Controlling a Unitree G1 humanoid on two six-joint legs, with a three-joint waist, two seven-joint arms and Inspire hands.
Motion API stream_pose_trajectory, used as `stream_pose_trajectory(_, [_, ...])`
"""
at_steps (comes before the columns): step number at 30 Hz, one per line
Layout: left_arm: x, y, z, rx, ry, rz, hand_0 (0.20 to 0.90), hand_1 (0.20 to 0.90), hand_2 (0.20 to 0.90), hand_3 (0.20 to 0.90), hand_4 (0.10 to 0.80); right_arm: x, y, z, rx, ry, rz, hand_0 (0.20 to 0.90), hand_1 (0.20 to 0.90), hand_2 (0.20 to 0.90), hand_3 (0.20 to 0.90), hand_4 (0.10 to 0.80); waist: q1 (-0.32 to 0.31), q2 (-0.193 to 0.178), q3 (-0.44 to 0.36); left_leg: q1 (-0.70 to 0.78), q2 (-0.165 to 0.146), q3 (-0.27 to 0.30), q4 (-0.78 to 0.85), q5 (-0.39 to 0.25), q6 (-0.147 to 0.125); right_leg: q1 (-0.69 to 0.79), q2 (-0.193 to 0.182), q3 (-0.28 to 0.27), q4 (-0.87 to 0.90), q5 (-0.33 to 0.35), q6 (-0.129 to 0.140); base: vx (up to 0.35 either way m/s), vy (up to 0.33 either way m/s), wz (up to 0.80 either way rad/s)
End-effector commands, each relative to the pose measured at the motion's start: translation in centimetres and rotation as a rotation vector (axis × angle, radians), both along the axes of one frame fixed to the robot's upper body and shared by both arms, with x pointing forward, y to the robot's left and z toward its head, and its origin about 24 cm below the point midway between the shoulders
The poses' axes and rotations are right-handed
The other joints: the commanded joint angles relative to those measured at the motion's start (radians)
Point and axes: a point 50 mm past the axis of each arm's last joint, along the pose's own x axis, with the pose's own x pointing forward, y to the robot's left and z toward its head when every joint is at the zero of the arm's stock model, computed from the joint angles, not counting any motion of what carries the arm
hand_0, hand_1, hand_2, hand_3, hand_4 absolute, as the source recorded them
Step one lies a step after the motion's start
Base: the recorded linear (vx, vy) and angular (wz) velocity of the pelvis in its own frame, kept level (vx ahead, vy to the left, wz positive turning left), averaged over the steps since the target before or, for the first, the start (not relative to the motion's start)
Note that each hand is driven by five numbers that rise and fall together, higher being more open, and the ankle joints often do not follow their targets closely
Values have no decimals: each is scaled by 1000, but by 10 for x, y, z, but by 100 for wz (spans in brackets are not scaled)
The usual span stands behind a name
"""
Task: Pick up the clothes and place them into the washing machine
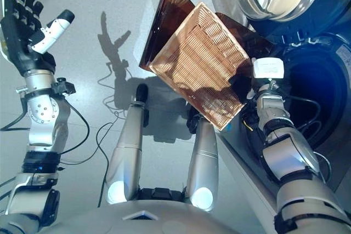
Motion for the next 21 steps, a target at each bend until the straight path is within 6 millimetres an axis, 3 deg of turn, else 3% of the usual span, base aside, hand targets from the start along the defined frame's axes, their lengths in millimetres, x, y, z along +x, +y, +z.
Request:
stream_pose_trajectory(1, [-19,1,14,21,-160,13,900,900,900,900,800,-89,-25,-85,-65,362,-96,900,900,900,900,800,-34,59,-167,-29,-12,-46,11,-64,6,-31,42,-25,-78,33,-25,-36,-27,-1])
stream_pose_trajectory(8, [-21,4,9,31,-140,23,900,900,900,900,800,-99,-28,-90,-23,335,-125,900,900,900,900,800,-47,54,-181,-24,-2,-50,2,-48,2,-28,52,-25,-89,44,-29,-25,-10,0])
stream_pose_trajectory(15, [-22,7,7,26,-130,50,900,900,900,900,800,-97,-23,-89,45,245,-133,900,900,900,900,800,-60,39,-185,-2,6,-54,-30,-30,-8,4,58,-31,-130,59,-37,-8,-11,1])
stream_pose_trajectory(19, [-23,10,7,23,-132,70,900,900,900,900,800,-96,-22,-87,93,180,-155,900,900,900,900,800,-66,26,-185,25,8,-55,-83,-6,-12,33,64,-35,-181,78,-36,-13,-31,-1])
stream_pose_trajectory(21, [-24,11,7,23,-136,83,900,900,900,900,800,-97,-23,-86,124,138,-168,900,900,900,900,800,-71,17,-181,32,5,-53,-127,48,-13,43,65,-43,-230,126,-40,-59,-26,-2])
